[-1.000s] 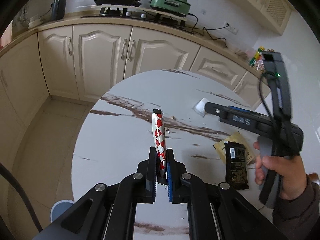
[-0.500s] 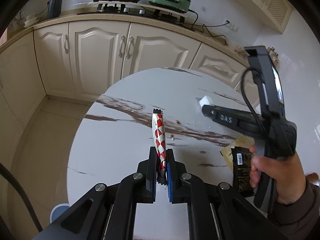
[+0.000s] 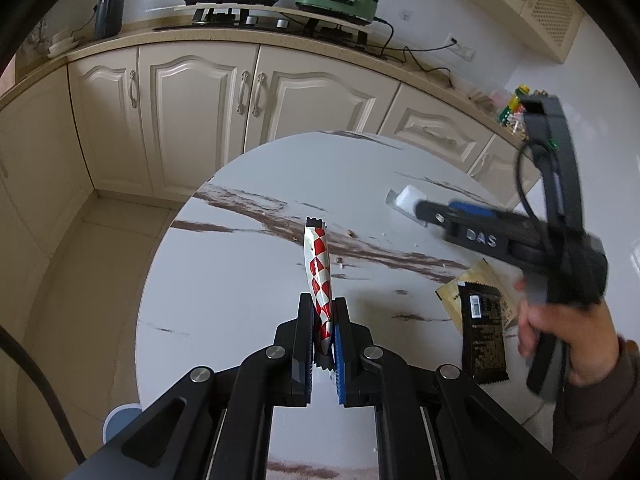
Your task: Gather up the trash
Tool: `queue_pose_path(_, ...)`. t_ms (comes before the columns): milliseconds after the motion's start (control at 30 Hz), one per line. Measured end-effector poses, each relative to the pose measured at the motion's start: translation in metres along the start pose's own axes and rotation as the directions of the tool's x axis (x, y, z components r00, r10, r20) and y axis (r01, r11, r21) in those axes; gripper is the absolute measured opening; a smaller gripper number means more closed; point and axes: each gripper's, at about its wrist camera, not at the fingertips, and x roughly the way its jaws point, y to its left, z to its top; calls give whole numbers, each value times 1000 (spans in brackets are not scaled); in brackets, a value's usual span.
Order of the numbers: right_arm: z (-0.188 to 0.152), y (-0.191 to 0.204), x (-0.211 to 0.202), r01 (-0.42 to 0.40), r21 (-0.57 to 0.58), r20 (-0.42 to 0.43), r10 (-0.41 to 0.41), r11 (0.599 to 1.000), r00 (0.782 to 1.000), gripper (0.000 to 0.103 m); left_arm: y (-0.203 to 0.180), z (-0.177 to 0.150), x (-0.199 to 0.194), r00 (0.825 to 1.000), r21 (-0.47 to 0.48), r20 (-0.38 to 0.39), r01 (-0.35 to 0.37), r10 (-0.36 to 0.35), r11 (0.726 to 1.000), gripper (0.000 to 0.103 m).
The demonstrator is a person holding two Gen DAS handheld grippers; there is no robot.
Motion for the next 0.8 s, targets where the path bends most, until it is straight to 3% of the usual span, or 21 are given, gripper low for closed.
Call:
queue_pose_path(100,9,8,9,-20,-63,-26,19,998,999,47,4,0,1,1000,6,-9,-3,3,1000,5)
queue_pose_path(167,13,12,16,-20,-92,-42,16,996,999,39,6,2,2,1000,2,-11,-7,7,1000,5)
queue_pose_path(200,14,14,20,-23,-101,-56,18,995,998,30,7,3,2,1000,3,-11,-9,9,1000,5)
queue_pose_path(400,15,18,25,-62,-137,-56,55,989,997,20,14,9,6,1000,0,-24,-13,13,1000,5)
queue_pose_path(433,14,18,23,-65,-144,-52,58,987,997,7,15,9,6,1000,-3,-23,-15,15,1000,5)
queue_pose_path(467,13,16,23,-79,-141,-57,71,987,996,3,16,9,7,1000,-4,-24,-16,16,1000,5)
queue_pose_path(600,11,9,18,-80,-133,-56,73,988,996,1,19,10,6,1000,-5,-26,-11,11,1000,5)
queue_pose_path(667,15,5,13,-104,-113,-27,102,988,994,4,21,11,6,1000,-12,-23,-15,15,1000,5)
queue_pose_path(700,18,6,10,-96,-127,-9,96,987,995,17,22,12,6,1000,-11,-21,-15,14,1000,5)
queue_pose_path(733,21,9,10,-85,-149,2,86,985,996,43,22,12,6,1000,-12,-19,-16,16,1000,5)
queue_pose_path(767,22,12,10,-80,-169,6,82,982,997,54,23,13,6,1000,-11,-20,-18,17,1000,5)
queue_pose_path(800,24,17,14,-72,-201,5,75,977,997,58,23,13,8,1000,-10,-23,-19,19,1000,5)
